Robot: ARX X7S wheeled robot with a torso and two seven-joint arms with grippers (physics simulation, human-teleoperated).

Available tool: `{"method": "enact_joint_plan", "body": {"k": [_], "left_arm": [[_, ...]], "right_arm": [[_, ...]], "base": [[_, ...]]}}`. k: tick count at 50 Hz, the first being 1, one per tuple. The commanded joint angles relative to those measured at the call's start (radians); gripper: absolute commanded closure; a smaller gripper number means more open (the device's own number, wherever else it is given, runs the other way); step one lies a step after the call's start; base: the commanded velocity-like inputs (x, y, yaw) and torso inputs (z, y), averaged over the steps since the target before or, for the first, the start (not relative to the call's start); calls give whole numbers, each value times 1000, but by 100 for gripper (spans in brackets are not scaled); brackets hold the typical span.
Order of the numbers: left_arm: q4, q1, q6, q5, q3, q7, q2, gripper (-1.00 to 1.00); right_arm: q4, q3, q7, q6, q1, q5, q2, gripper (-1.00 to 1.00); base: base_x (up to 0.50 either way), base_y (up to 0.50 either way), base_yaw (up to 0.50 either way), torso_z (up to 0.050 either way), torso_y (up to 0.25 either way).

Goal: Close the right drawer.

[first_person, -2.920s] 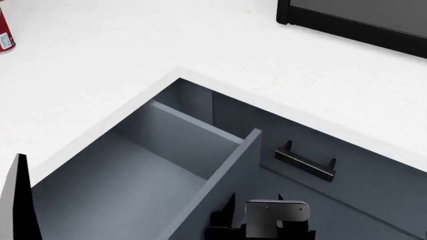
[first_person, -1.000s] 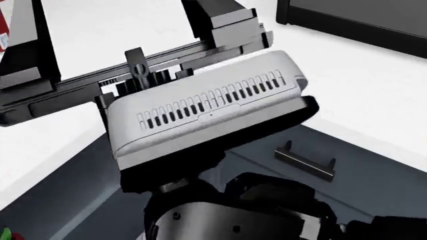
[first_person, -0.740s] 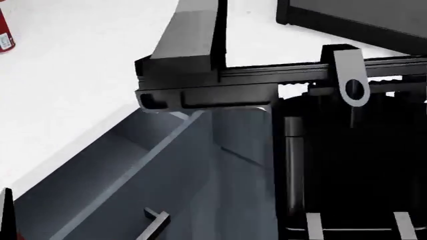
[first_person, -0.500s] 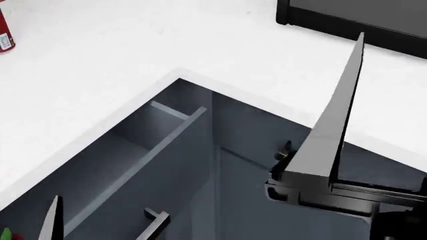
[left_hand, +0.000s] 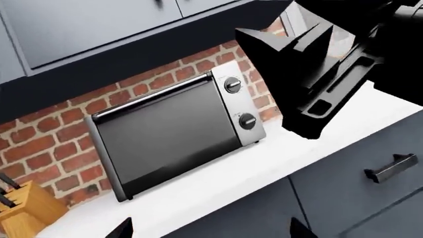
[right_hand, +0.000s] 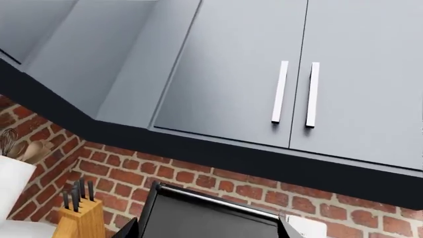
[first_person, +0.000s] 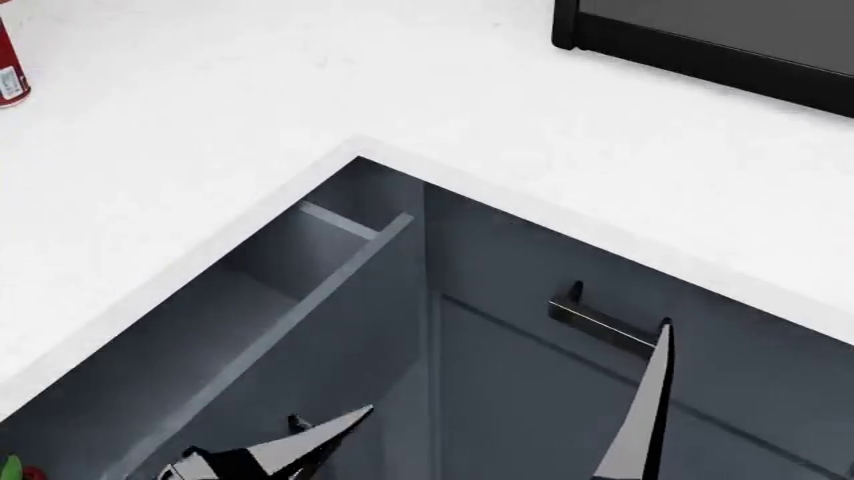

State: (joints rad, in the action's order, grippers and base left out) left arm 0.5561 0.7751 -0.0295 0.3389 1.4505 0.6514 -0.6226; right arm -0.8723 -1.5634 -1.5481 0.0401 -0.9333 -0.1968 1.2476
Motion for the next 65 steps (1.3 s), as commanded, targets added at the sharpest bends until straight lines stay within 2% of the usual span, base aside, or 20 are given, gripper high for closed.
{"method": "enact_joint_plan", "body": {"k": [1, 8, 11, 13, 17, 21, 29, 30, 34, 37, 42, 51, 65], "left_arm": [[-382, -12, 99, -72, 144, -236, 287, -100], [-725, -115, 290, -125, 215, -310, 377, -100], [-934, -161, 409, -129, 222, -342, 429, -100], [-1091, -181, 503, -130, 212, -359, 473, -100], [-1560, -221, 764, -81, 150, -438, 621, -100], [-1683, -218, 795, -40, 77, -480, 623, -100], [-1841, -188, 858, 60, -6, -479, 623, -100], [-1863, -189, 863, 88, -43, -498, 622, -100], [-1865, -193, 823, -57, -297, -503, 597, -100], [-1865, -193, 810, -141, -437, -512, 580, -100], [-1865, -193, 769, -227, -612, -530, 547, -100], [-1865, -198, 702, -303, -759, -528, 514, -100], [-1865, -188, 608, -335, -859, -494, 449, -100]], "right_arm": [[11, 40, -13, -33, 111, 40, 20, -100], [56, 70, -3, -65, 154, 41, 7, -100], [73, 80, 8, -72, 159, 31, -3, -100], [80, 85, 15, -74, 161, 28, -8, -100], [104, 91, 31, -82, 165, 18, -22, -100], [127, 98, 50, -82, 163, 1, -39, -100], [173, 111, 86, -92, 155, -20, -78, -100], [175, 113, 91, -91, 152, -20, -81, -100], [171, 122, 114, -74, 135, -30, -97, -100], [172, 129, 132, -64, 123, -35, -111, -100], [146, 136, 161, -32, 99, -34, -135, -100], [169, 143, 196, -36, 83, -32, -173, -100], [197, 154, 216, -65, 81, -33, -190, -100]], "base": [[0, 0, 0, 0, 0], [0, 0, 0, 0, 0], [0, 0, 0, 0, 0], [0, 0, 0, 0, 0], [0, 0, 0, 0, 0], [0, 0, 0, 0, 0], [0, 0, 0, 0, 0], [0, 0, 0, 0, 0], [0, 0, 0, 0, 0], [0, 0, 0, 0, 0], [0, 0, 0, 0, 0], [0, 0, 0, 0, 0], [0, 0, 0, 0, 0]]}}
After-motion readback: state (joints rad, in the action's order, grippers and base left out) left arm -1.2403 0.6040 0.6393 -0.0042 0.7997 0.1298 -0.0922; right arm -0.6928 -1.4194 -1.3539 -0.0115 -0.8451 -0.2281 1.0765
